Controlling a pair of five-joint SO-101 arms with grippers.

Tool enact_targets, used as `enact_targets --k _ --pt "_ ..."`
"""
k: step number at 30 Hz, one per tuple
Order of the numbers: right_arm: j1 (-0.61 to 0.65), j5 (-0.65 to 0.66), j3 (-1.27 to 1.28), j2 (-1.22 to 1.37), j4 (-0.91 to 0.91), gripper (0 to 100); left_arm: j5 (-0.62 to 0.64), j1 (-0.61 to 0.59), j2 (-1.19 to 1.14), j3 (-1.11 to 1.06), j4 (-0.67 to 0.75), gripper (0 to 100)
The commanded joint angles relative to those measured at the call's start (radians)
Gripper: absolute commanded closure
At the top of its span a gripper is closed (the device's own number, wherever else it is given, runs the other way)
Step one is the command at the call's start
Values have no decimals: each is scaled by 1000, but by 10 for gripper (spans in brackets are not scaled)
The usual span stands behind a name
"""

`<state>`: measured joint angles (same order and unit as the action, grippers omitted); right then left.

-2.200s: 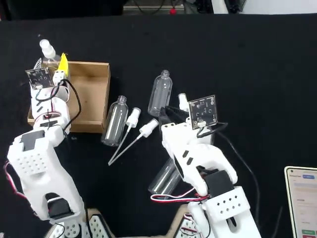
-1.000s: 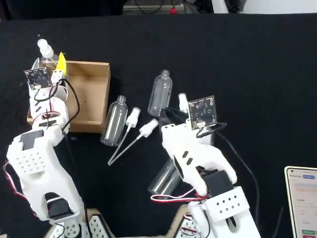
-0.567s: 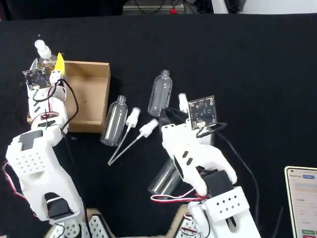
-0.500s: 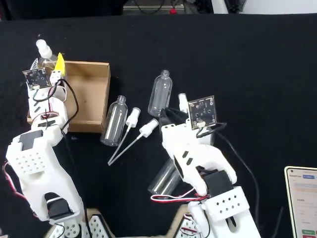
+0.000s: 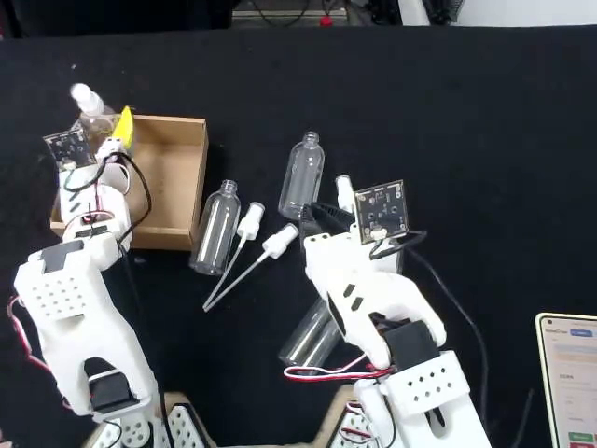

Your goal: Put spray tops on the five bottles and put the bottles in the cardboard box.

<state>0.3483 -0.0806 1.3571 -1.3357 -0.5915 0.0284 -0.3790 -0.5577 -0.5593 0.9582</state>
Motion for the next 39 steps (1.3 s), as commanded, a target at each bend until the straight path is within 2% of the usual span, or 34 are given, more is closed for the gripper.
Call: enact_targets --k 1,11,17,19,22,25,31,39 --pt "-11 -2 -16 -24 31 973 12 -15 21 31 2 722" --pt "-11 0 -16 -24 31 973 11 -19 29 33 3 721" --pt "-11 0 -16 -24 31 973 9 -19 146 -27 -5 720" --pt "-11 0 -16 -24 31 973 8 -19 180 -42 -43 715" --pt "-11 0 -16 -24 31 973 15 -18 212 -48 -161 641" --pt "-11 0 -16 -24 31 973 40 -15 224 -48 -209 590" --pt "-11 0 -15 -24 31 973 63 -33 252 -58 -213 623" --pt "-12 2 -13 -24 31 973 63 -39 512 -321 -215 633"
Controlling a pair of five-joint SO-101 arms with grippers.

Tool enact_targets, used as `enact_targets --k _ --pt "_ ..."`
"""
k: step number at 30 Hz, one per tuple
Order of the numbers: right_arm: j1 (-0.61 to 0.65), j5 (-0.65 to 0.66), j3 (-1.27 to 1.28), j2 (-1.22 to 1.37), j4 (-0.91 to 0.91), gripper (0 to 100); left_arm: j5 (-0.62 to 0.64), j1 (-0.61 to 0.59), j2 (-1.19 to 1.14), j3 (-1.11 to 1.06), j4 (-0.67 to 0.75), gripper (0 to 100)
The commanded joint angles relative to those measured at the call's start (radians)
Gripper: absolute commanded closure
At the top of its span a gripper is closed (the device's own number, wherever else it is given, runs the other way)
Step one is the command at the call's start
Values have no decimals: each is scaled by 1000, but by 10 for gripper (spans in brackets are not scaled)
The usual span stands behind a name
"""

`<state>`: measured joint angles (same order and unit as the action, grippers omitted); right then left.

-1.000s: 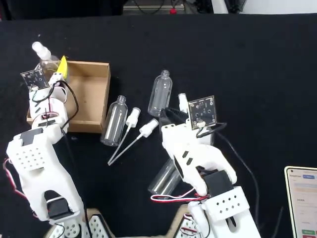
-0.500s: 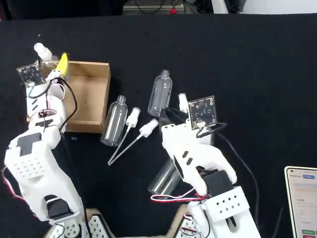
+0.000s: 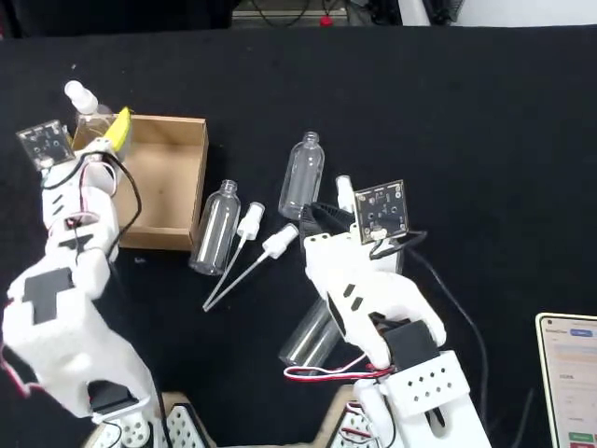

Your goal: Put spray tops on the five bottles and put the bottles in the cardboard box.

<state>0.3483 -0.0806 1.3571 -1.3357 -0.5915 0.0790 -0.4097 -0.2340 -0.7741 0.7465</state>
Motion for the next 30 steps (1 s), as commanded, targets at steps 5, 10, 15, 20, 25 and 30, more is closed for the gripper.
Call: enact_targets --k 5,10,15,20,25,30 --pt "-14 2 -7 -24 31 973 12 -13 359 -268 -5 633" --pt "-18 2 -4 -24 31 973 20 -5 517 -357 -190 633" --pt "-18 2 33 -24 74 973 21 15 752 -335 -637 633" --pt "-18 2 64 -24 115 973 12 24 987 -229 -1146 633" --pt "-18 2 64 -24 109 973 -100 61 1054 -150 -1409 633" --pt "-18 2 73 -22 112 973 -135 197 1053 -88 -1570 634"
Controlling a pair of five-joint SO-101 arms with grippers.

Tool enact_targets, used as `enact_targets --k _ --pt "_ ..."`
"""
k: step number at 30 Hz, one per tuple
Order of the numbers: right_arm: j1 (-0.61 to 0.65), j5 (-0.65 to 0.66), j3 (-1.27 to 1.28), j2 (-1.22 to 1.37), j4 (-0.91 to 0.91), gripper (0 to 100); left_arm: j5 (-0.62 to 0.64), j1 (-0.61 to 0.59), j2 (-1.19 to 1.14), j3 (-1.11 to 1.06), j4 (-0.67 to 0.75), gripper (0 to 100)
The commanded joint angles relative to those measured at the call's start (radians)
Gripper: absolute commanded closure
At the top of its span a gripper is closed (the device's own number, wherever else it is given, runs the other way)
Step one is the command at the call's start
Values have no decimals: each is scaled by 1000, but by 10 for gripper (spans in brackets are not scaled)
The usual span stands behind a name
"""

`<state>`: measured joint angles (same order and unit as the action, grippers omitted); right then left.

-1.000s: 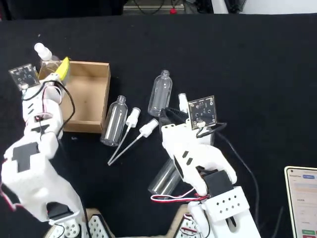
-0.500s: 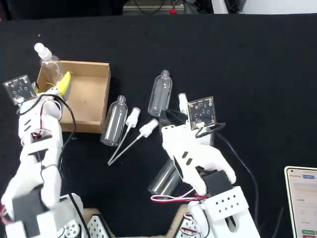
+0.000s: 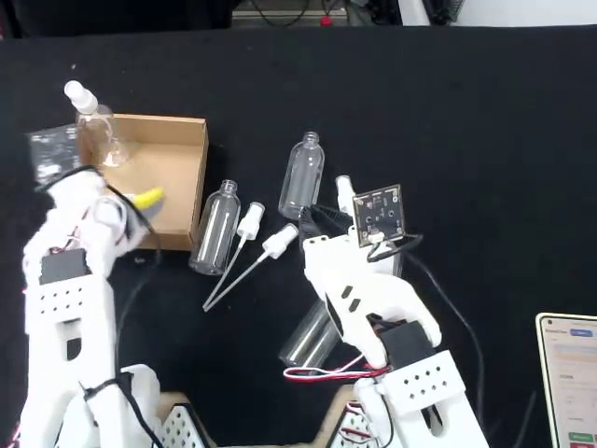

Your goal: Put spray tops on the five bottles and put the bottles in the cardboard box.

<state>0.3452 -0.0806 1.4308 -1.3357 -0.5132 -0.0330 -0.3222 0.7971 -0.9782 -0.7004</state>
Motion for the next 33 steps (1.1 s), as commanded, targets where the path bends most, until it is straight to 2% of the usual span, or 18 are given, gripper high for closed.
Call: enact_targets --k 1,6,12,15,18,23,25,29,33 --pt "-15 2 2 -22 35 973 -23 143 20 142 -170 634" --pt "-15 2 5 -22 37 973 -25 274 20 220 -374 634" --pt "-15 2 7 -22 37 973 -26 295 20 176 -506 634" --pt "-15 2 7 -22 37 973 -17 300 20 156 -482 634" --pt "-15 2 7 -22 37 973 -23 334 21 165 -393 634" --pt "-18 2 4 -22 37 973 -71 469 -37 246 -341 634" --pt "-57 2 -1 -22 37 973 -78 499 -118 300 -325 634" --pt "-183 -8 -18 -24 38 973 -81 478 -377 450 -296 634" --pt "-222 -8 -19 -24 38 973 -83 478 -609 630 -305 634"
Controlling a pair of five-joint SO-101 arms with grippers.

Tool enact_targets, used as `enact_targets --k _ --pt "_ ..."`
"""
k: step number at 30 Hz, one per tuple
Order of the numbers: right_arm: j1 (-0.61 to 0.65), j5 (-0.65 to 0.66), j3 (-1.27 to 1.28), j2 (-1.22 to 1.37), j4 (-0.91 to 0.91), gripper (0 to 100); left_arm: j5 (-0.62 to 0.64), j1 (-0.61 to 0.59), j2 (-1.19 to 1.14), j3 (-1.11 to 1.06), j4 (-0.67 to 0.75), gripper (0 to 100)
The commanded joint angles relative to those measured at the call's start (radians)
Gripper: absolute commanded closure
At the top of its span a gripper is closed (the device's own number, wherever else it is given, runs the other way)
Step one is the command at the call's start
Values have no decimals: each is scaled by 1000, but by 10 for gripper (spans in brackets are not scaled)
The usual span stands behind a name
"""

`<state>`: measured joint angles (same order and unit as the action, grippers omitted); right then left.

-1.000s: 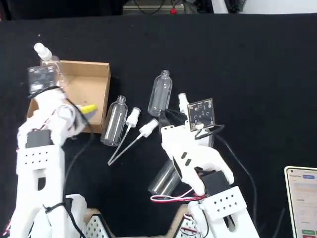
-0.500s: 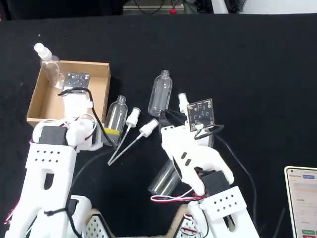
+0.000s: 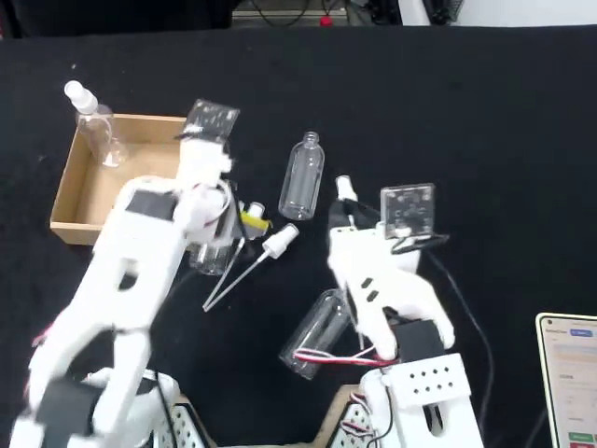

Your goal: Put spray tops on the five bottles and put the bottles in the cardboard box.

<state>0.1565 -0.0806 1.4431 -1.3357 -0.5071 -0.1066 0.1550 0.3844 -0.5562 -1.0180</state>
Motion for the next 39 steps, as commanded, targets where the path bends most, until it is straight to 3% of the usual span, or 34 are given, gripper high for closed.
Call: enact_targets --k 1,7,17,23,30,39 --pt "-34 -8 -31 -24 32 973 -17 -1 -241 248 12 634" --pt "-34 -8 -33 -24 32 973 -80 -5 -431 407 11 634" --pt "-32 -8 -44 -24 32 973 -161 -50 -535 527 11 676" --pt "-32 -8 -50 -24 32 973 -157 -50 -560 530 -92 674" --pt "-32 -8 -50 -24 32 973 -153 -48 -605 509 -103 677" --pt "-32 -8 -50 -24 31 973 -153 56 -612 429 -103 679"
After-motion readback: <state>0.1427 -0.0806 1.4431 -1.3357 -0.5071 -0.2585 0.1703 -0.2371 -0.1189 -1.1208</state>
